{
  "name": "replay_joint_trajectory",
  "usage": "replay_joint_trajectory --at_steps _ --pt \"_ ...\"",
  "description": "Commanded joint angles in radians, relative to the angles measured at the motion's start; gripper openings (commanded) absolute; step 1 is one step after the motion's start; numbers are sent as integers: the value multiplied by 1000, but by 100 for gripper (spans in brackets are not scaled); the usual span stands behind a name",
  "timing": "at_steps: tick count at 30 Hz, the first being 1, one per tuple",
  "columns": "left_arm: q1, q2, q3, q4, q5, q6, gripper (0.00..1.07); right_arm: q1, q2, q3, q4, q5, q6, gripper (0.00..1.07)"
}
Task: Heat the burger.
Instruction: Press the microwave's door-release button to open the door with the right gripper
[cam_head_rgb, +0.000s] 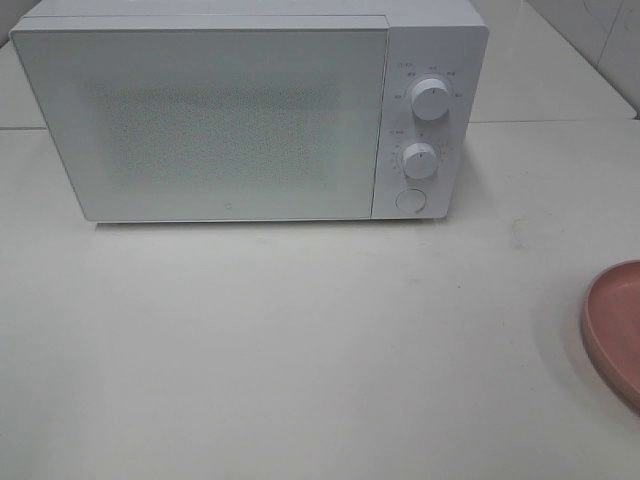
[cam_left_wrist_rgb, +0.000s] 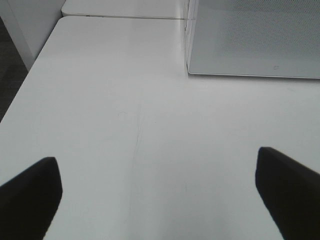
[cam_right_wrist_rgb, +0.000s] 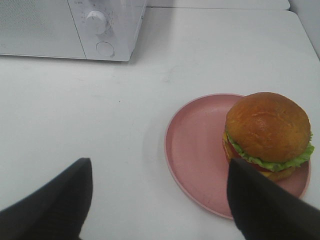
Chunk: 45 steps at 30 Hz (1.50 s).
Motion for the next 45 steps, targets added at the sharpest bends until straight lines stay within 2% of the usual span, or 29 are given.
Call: replay_joint_trajectory --at_steps 1,17,22,35,45 --pt "-4 -3 4 -5 -3 2 98 -5 -17 1 0 -3 8 72" --pt "-4 -3 4 -5 -3 2 98 -5 -17 1 0 -3 8 72" --pt "-4 -3 4 -5 -3 2 98 -5 -8 -29 7 -4 12 72" --pt "-4 -3 4 -5 -3 2 98 -5 175 -56 10 -68 16 72" --pt "-4 -3 4 -5 -3 2 98 -5 349 -56 10 -242 15 72"
